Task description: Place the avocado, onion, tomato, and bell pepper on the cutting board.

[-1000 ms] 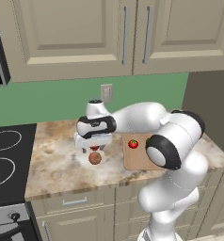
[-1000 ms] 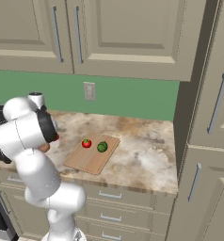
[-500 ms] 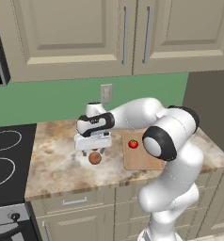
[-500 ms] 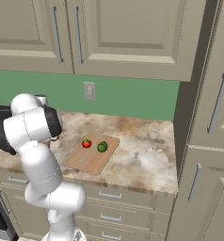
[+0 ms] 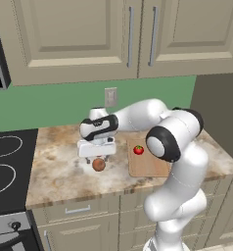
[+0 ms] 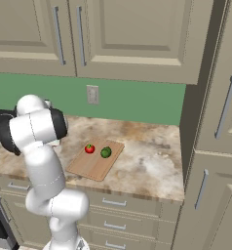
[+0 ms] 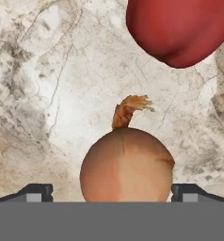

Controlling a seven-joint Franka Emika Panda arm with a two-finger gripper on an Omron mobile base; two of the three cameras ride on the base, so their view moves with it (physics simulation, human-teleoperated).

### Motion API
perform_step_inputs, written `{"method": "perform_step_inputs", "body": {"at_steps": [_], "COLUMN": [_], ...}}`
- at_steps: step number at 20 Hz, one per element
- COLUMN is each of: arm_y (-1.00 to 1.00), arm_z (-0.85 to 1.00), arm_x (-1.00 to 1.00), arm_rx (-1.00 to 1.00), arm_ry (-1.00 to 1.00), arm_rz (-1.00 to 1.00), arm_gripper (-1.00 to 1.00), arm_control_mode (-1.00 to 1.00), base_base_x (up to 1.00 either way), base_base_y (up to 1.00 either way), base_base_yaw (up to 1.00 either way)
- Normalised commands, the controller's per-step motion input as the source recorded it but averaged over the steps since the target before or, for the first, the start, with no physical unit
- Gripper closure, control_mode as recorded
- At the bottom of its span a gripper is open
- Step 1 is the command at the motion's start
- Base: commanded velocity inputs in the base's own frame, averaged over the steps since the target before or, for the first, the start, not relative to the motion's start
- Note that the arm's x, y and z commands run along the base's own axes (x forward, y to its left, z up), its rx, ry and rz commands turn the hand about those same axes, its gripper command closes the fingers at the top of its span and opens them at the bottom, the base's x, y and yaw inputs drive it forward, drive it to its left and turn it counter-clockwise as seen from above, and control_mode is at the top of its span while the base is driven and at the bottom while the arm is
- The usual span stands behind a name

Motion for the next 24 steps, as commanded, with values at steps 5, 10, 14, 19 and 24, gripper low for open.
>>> {"method": "perform_step_inputs", "body": {"at_steps": [5,10,14,19,24], "arm_y": [-0.09,-0.08,0.00,0.00,-0.14], "arm_z": [-0.09,-0.11,-0.13,-0.12,-0.01], "arm_x": [0.00,0.00,0.00,0.00,-0.21], "arm_rx": [0.00,-0.01,-0.01,-0.01,-0.01], "arm_ry": [0.05,0.05,0.04,0.04,0.06], "arm_rz": [0.00,0.00,0.00,0.00,-0.03], "arm_gripper": [-1.00,-1.00,-1.00,1.00,1.00], "arm_control_mode": [-1.00,-1.00,-1.00,-1.00,-1.00], "base_base_x": [0.00,0.00,0.00,0.00,0.00], "base_base_y": [0.00,0.00,0.00,0.00,0.00], "base_base_yaw": [0.00,0.00,0.00,0.00,0.00]}}
